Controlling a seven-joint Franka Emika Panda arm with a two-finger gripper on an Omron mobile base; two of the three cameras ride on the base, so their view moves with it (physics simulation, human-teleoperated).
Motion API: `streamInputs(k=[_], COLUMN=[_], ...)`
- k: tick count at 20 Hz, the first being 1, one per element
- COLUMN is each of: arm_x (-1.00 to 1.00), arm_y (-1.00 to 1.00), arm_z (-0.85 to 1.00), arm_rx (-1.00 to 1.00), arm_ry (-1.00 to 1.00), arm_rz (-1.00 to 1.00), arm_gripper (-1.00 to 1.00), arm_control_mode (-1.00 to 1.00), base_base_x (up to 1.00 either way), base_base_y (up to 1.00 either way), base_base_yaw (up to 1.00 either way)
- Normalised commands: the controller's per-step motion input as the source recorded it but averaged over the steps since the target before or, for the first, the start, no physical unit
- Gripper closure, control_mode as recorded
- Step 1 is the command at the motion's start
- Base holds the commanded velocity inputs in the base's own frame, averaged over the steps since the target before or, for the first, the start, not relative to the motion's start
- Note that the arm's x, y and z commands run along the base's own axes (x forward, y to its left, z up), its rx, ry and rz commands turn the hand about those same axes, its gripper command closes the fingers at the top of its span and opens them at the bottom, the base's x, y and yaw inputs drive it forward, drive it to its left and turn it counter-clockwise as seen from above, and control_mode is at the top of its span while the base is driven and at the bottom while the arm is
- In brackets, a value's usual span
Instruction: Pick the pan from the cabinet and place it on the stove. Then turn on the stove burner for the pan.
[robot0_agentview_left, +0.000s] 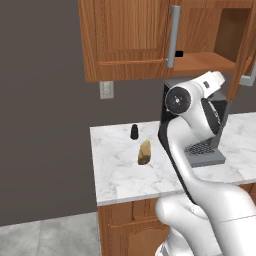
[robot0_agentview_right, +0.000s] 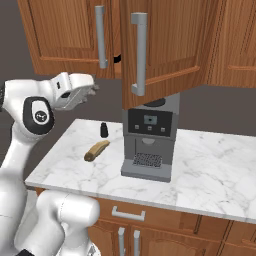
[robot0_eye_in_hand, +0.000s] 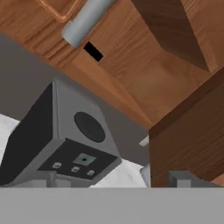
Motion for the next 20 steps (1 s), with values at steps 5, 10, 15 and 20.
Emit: streamInputs(k=[5,10,15,20], arm_x=[0.49,0.41,0.40,0.29], arm_y=[-0.14,-0.25,-0.32,-0.46], arm_z=[0.04,0.05,0.00,0.00], arm_rx=[-0.11,-0.11,-0.08,-0.04], arm_ry=[0.16,0.12,0.08,0.08], arm_rz=[-0.04,-0.05,-0.03,-0.02], arm_gripper=[-1.00,-1.00,-1.00,-1.00], arm_control_mode=[-1.00,-1.00,-1.00,-1.00], base_base_x=[0.00,0.00,0.00,0.00], base_base_y=[0.00,0.00,0.00,0.00], base_base_yaw=[0.00,0.00,0.00,0.00])
